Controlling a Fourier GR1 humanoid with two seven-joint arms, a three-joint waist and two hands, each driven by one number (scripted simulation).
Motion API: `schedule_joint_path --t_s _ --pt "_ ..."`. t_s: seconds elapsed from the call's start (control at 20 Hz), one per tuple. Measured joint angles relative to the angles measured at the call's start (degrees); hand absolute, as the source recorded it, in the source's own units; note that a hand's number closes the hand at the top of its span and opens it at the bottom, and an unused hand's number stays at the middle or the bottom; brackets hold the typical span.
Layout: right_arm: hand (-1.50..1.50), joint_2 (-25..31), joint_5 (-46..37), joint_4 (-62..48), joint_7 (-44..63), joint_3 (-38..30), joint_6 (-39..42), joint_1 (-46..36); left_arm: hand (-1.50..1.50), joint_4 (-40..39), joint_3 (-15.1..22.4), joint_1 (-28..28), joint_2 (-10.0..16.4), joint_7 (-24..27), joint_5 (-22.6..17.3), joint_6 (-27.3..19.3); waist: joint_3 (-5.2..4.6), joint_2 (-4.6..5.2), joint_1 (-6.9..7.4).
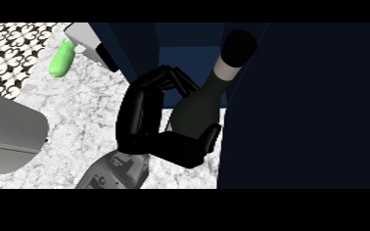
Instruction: Pick up the wine, place it into the cabinet and close the cabinet
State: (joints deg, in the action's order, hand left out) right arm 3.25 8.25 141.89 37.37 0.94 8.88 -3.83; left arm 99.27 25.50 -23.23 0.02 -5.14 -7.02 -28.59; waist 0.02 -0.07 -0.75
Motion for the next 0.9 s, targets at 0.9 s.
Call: schedule_joint_path --t_s 0.9 --pt "-1.50 0.70 -0.16 -0.43 0.20 -0.51 0.24 -1.76 1.50 -12.71 2.96 -8.51 0.02 6.84 -5.81 -10.90 -0.02 0.06 0.04"
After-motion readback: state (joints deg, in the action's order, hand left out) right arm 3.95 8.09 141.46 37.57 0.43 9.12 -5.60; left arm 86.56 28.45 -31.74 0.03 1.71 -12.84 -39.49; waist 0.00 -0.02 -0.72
